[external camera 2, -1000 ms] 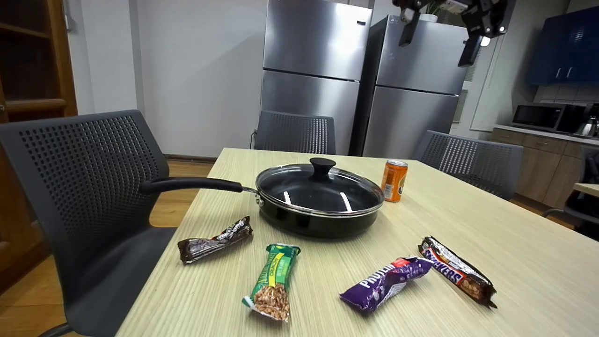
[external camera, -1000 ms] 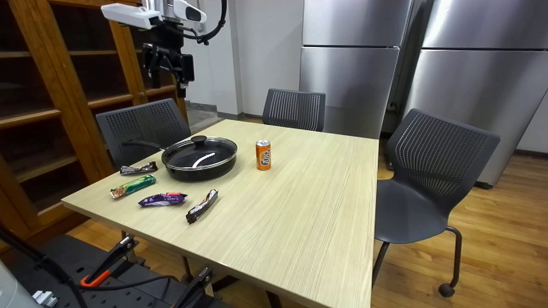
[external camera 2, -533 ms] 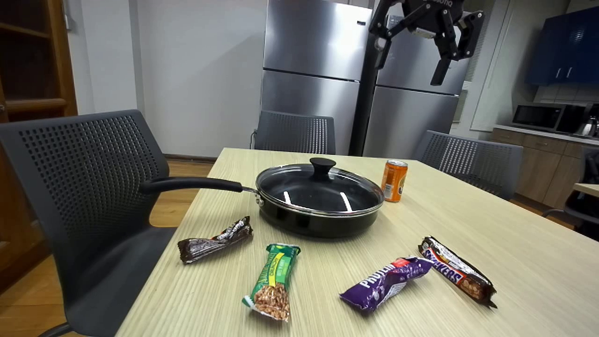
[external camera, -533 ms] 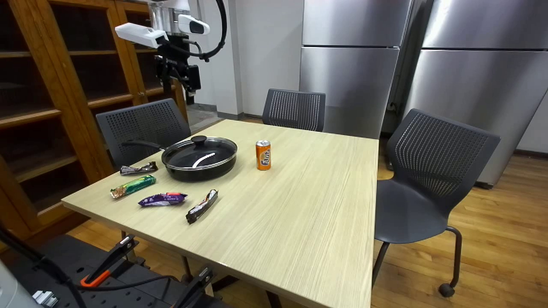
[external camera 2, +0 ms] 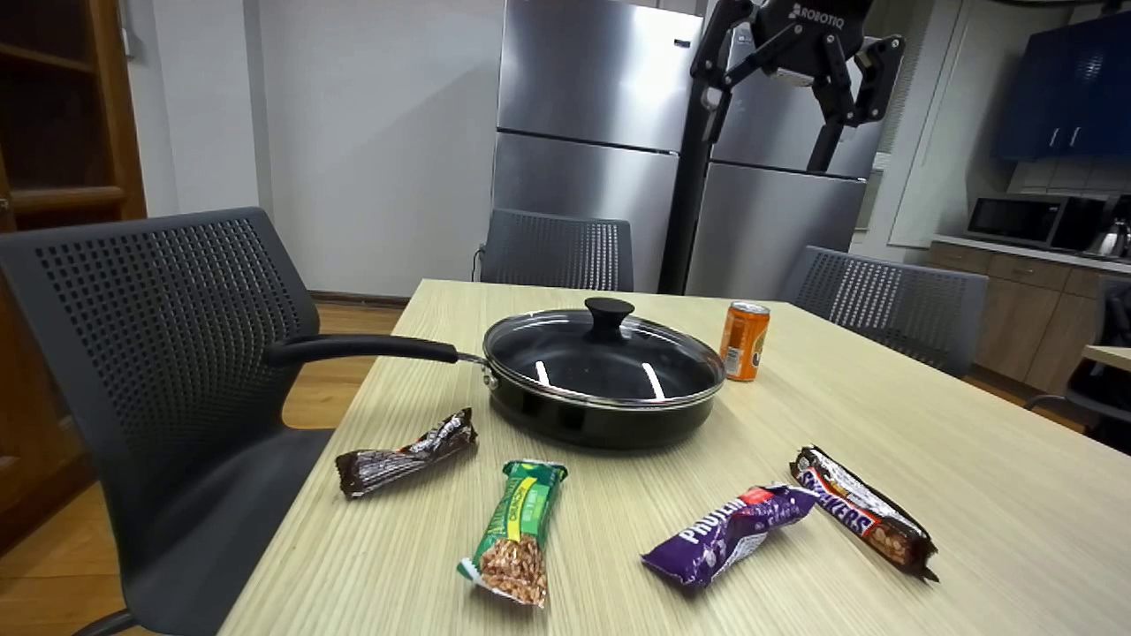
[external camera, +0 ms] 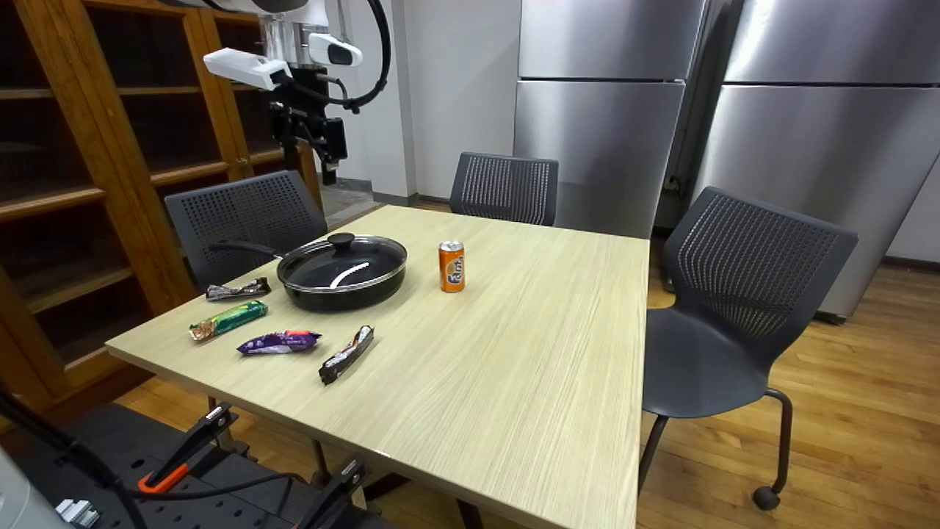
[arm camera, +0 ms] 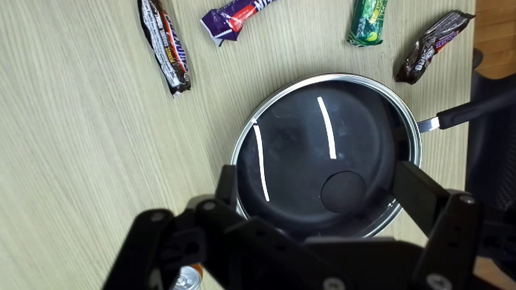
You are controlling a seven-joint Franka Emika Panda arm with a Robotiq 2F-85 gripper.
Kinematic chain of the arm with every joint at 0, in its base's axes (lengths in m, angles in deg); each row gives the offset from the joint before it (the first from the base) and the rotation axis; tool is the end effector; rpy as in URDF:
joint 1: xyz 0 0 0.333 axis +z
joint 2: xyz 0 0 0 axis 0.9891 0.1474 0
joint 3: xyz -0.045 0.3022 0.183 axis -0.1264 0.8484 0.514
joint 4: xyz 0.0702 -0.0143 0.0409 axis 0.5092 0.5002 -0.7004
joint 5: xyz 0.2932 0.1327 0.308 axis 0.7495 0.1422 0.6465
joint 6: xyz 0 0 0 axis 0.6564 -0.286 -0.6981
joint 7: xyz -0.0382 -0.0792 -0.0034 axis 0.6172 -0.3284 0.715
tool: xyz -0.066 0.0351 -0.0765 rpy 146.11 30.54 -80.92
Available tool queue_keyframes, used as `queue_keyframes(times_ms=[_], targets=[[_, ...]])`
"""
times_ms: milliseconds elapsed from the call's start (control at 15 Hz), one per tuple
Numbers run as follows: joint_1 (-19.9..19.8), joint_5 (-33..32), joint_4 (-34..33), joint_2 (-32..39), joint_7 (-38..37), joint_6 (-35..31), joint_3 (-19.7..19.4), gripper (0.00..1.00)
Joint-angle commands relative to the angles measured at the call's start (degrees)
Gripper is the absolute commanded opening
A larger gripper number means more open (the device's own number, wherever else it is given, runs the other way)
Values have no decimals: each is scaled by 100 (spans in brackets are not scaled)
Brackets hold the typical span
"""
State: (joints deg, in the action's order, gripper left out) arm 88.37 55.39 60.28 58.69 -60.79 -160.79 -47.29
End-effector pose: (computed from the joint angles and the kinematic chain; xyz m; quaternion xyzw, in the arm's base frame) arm 0.5485 0.1426 0.3773 -0.9954 0.0736 -0.0128 0.0600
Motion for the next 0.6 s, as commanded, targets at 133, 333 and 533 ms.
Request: queue_keyframes(times_ms=[133,333,533], targets=[[9,-1,-9,-1,0,15,-11,100],[28,-53,-219,318,-256,-50,5,100],[94,-231,-433,653,-560,-135,21,100]])
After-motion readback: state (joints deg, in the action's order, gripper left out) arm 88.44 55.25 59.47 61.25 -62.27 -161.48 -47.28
